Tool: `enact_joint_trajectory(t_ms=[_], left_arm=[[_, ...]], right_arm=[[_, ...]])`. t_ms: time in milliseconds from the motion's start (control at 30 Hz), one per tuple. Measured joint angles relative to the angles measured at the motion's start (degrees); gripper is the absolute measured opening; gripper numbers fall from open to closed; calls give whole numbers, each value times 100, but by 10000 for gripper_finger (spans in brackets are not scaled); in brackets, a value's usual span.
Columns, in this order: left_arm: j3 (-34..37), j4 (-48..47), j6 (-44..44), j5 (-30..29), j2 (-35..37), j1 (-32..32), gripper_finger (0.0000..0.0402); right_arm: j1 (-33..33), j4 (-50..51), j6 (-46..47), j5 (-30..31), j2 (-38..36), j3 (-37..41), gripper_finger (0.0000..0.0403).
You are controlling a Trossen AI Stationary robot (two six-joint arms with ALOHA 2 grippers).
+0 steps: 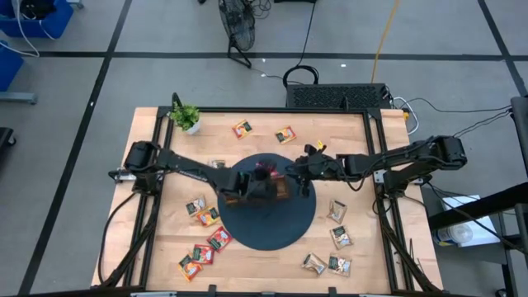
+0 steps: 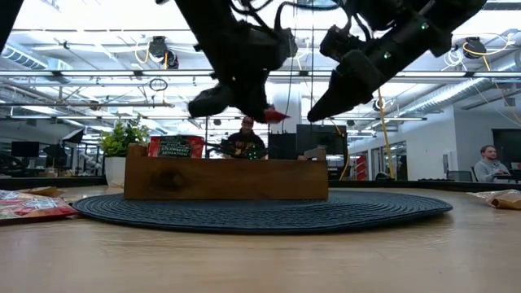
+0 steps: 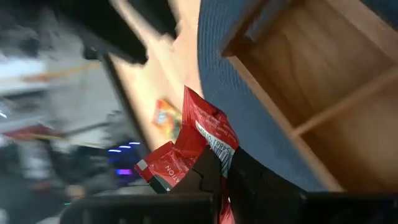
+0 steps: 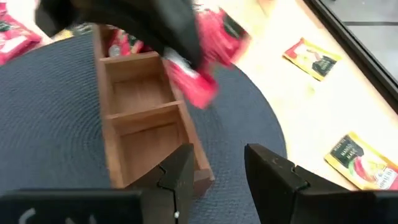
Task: Pick & Place Tea
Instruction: Put the top red tea bag into the left section of the wooden organizer
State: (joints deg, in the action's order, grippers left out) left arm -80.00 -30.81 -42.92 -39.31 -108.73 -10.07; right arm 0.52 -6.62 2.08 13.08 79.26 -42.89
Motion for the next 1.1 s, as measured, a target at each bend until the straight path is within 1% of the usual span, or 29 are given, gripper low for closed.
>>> enact_joint_trajectory(t_ms=[67, 167, 300, 400, 567, 733, 833, 967, 1033, 1100], left_arm=[[-3, -6, -415, -226, 0, -178, 10], [-3, 27, -736, -285, 4, -369, 10], [-5, 155, -924, -376, 4, -534, 10], [-5, 158, -943, -421, 4, -591, 10], [-5, 239, -1032, -443, 4, -570, 12], [-8, 455, -1222, -424, 7, -585, 10], [-8, 441, -1240, -420, 7, -577, 12], [-8, 452, -1226, -420, 9, -568, 12], [-8, 454, -1199, -353, 9, -556, 10], [-8, 456, -1097, -194, 9, -540, 10]], right_arm=[[118, -287, 64, -289, 0, 77, 130], [304, -953, 206, -1101, 0, 211, 130], [543, -1949, 544, -2045, 0, 437, 130], [653, -2514, 899, -2533, 0, 587, 130], [653, -2565, 1042, -2537, 68, 607, 130], [652, -3279, 1349, -2845, 597, 607, 130], [656, -3661, 1378, -2845, 902, 607, 130], [664, -3893, 1378, -2844, 994, 607, 128], [661, -3972, 1378, -2844, 994, 605, 119], [661, -4085, 1378, -2846, 994, 605, 97]])
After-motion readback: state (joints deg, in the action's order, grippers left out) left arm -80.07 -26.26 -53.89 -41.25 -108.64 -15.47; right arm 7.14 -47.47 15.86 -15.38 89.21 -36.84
